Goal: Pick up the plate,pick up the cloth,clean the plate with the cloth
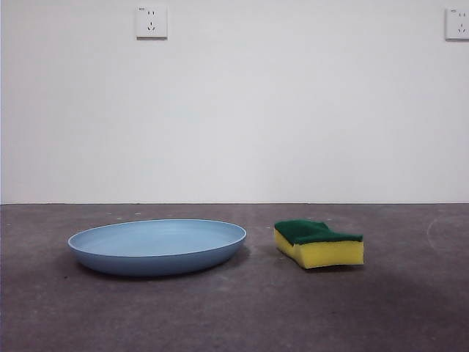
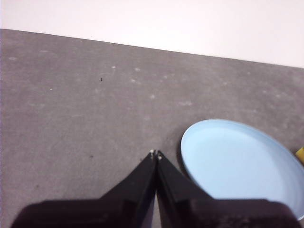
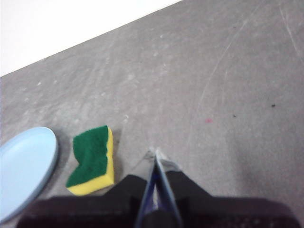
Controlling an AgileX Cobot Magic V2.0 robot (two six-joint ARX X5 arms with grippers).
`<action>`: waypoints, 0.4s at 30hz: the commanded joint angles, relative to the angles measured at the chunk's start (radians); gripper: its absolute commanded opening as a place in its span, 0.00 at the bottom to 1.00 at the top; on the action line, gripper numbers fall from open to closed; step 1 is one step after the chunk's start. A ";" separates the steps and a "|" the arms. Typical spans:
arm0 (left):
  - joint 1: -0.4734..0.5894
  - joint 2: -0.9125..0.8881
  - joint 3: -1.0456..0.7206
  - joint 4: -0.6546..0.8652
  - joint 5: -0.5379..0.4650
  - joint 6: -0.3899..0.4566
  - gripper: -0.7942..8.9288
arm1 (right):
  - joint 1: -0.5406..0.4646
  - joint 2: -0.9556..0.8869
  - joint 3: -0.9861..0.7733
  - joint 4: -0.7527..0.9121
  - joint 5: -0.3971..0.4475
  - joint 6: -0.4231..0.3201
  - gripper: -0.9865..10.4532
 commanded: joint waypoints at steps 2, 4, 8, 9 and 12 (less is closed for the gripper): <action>0.002 0.105 0.088 -0.013 0.033 -0.025 0.07 | 0.001 0.122 0.127 -0.040 -0.006 0.004 0.08; 0.002 0.174 0.142 -0.024 0.061 -0.025 0.07 | 0.001 0.188 0.192 -0.064 -0.042 -0.039 0.08; 0.002 0.337 0.265 -0.086 0.143 0.007 0.07 | 0.001 0.320 0.316 -0.128 -0.152 -0.128 0.08; 0.002 0.381 0.300 -0.113 0.165 0.019 0.07 | 0.001 0.363 0.352 -0.158 -0.187 -0.153 0.08; 0.002 0.508 0.399 -0.208 0.232 0.062 0.07 | 0.001 0.475 0.437 -0.255 -0.276 -0.229 0.09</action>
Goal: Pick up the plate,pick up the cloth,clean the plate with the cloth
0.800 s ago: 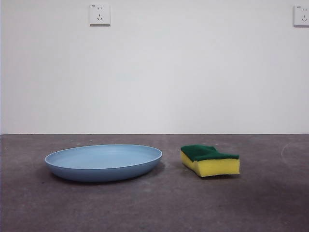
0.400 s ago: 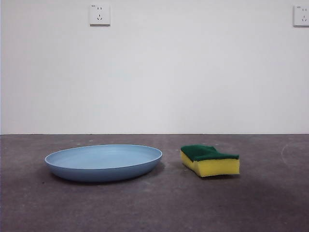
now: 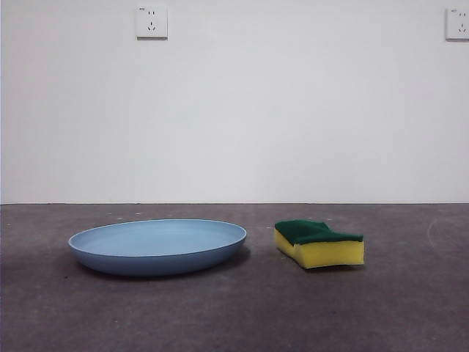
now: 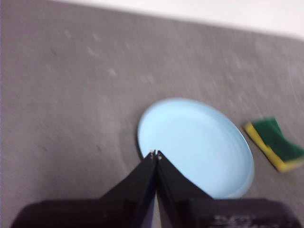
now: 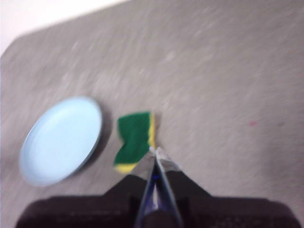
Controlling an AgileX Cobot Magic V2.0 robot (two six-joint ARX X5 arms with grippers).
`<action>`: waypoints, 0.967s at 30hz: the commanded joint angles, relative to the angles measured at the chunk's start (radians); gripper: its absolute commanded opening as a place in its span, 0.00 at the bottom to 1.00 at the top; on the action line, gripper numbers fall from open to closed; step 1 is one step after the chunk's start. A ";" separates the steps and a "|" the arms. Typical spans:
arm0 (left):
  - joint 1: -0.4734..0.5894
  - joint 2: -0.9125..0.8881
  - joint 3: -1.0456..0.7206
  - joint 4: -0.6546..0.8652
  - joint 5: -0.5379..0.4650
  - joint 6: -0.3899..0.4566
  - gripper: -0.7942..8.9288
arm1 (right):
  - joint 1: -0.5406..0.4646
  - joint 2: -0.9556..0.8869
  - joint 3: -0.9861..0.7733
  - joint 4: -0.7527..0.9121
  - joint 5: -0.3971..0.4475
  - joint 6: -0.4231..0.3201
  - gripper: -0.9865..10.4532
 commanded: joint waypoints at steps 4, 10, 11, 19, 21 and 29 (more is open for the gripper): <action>0.002 0.218 0.164 -0.168 0.125 0.083 0.08 | 0.001 0.208 0.129 -0.180 -0.114 -0.176 0.09; 0.002 0.333 0.225 -0.178 0.202 0.080 0.24 | 0.001 0.331 0.153 -0.199 -0.113 -0.179 0.42; 0.002 0.339 0.225 -0.171 0.205 0.074 0.31 | 0.001 0.338 0.153 -0.199 -0.113 -0.179 0.45; 0.000 0.401 0.225 -0.134 0.205 0.045 0.41 | 0.001 0.351 0.153 -0.194 -0.114 -0.179 0.45; 0.000 0.437 0.229 -0.108 0.206 0.040 0.40 | 0.001 0.351 0.153 -0.194 -0.114 -0.178 0.45; 0.000 0.693 0.343 -0.096 0.197 0.053 0.40 | 0.001 0.351 0.153 -0.193 -0.114 -0.171 0.44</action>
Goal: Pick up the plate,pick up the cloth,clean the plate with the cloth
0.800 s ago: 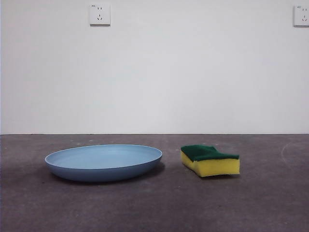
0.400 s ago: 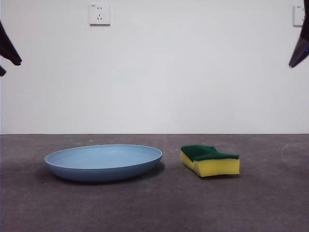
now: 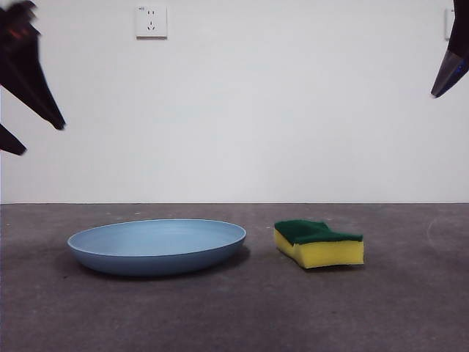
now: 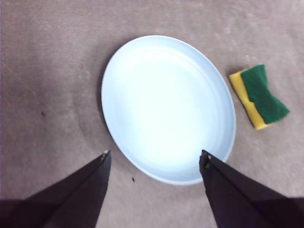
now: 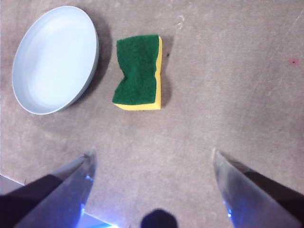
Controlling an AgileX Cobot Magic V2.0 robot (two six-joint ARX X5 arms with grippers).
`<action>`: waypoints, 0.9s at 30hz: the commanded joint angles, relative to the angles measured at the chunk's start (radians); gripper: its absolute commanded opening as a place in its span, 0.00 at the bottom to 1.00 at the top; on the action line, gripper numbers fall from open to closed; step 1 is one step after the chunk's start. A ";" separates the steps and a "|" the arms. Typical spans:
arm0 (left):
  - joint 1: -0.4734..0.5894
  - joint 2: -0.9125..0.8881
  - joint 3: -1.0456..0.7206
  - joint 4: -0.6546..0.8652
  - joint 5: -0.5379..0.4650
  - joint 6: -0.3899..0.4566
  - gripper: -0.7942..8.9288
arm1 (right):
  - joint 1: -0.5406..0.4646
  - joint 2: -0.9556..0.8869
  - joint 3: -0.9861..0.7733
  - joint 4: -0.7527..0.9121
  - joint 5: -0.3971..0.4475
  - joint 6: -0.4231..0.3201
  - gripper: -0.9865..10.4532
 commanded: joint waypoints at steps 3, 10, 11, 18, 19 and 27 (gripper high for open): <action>-0.005 0.176 0.099 0.012 -0.007 0.020 0.40 | 0.001 0.000 0.004 0.004 -0.003 -0.003 0.44; -0.041 0.385 0.212 0.011 -0.081 0.029 0.40 | 0.001 0.000 0.004 0.004 -0.006 0.003 0.44; -0.048 0.408 0.219 0.014 -0.088 0.029 0.40 | 0.001 0.000 0.004 0.004 -0.006 0.003 0.44; -0.093 0.528 0.223 0.058 -0.148 0.029 0.40 | 0.002 0.000 0.004 0.004 -0.006 0.004 0.44; -0.099 0.541 0.223 0.061 -0.153 0.029 0.40 | 0.002 0.000 0.004 0.004 -0.006 0.004 0.44; -0.124 0.603 0.223 0.089 -0.166 0.028 0.40 | 0.002 0.000 0.004 0.004 -0.006 0.005 0.44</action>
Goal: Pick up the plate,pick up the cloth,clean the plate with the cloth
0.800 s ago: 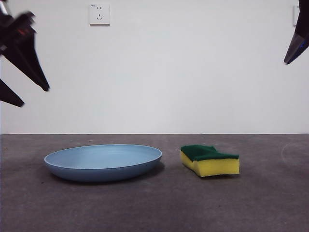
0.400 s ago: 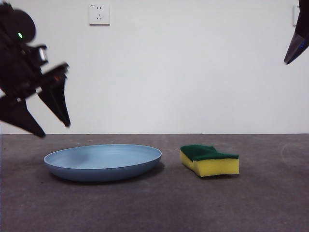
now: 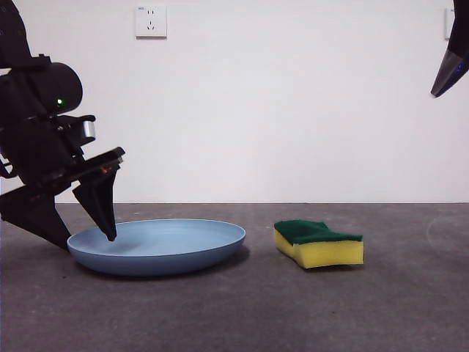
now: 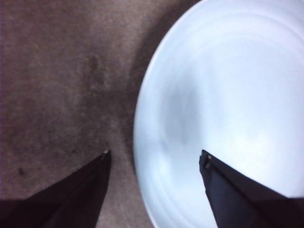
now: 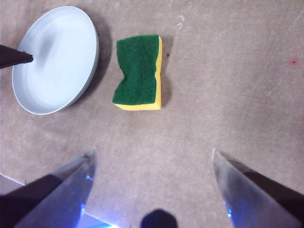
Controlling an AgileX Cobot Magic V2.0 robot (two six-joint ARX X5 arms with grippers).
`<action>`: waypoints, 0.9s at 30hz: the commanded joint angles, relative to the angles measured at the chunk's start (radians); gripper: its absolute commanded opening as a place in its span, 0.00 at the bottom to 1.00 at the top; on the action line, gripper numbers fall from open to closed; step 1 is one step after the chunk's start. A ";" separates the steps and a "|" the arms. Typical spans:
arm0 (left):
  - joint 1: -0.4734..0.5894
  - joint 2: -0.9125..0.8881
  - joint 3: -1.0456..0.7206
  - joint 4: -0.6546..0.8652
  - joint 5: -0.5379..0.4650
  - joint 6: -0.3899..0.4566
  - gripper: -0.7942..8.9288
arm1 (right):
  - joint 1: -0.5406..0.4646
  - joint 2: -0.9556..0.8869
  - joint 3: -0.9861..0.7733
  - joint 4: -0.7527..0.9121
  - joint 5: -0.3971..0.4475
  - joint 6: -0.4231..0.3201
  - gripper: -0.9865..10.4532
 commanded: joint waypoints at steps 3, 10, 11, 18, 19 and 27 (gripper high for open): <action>-0.012 0.016 -0.002 0.009 -0.004 0.015 0.27 | 0.002 0.000 0.004 0.003 -0.004 0.014 0.44; -0.015 0.015 -0.002 0.013 -0.033 0.064 0.07 | 0.011 0.000 0.004 0.013 -0.006 0.017 0.44; -0.015 0.011 -0.001 0.012 -0.033 0.065 0.07 | 0.019 0.000 0.004 0.024 -0.006 0.018 0.44; -0.024 -0.094 0.004 0.007 -0.035 0.081 0.07 | 0.113 0.042 0.023 0.155 0.010 0.023 0.44; -0.025 -0.116 0.004 0.003 -0.037 0.081 0.07 | 0.128 0.058 0.035 0.156 0.027 0.026 0.44; -0.026 -0.356 0.005 -0.100 -0.088 0.090 0.07 | 0.291 0.272 0.182 0.156 0.239 -0.002 0.44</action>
